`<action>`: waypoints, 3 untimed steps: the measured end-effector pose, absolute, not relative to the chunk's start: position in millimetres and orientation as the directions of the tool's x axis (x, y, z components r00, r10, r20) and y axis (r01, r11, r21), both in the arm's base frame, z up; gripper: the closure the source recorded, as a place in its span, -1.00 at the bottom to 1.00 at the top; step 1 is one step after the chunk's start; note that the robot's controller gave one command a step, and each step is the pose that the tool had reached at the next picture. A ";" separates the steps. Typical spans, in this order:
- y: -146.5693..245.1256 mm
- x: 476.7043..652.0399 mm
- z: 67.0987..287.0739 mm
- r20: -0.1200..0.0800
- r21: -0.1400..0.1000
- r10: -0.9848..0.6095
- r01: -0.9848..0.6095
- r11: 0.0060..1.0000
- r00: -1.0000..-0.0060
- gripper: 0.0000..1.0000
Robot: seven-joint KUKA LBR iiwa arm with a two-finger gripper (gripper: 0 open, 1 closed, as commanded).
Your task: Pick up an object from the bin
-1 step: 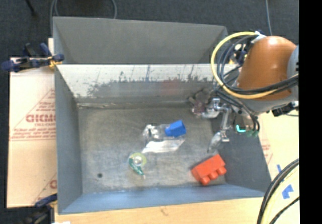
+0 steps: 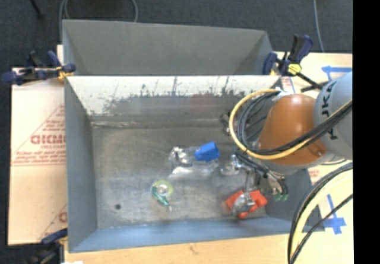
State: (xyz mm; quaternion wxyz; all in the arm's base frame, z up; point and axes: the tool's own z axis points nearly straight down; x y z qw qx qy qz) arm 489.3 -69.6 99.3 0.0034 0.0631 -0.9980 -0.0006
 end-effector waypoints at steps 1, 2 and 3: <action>-58.5 495.2 90.0 -0.001 0.001 -0.125 -0.125 0.992 -0.992 -1.00; -15.6 481.5 94.3 0.000 0.002 -0.032 -0.032 0.999 -0.999 -1.00; 46.1 511.8 99.9 -0.004 0.004 -0.017 -0.017 1.000 -1.000 -1.00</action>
Offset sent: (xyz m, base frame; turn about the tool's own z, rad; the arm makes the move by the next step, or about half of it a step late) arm 0.0053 0.0112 -0.0088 0.0027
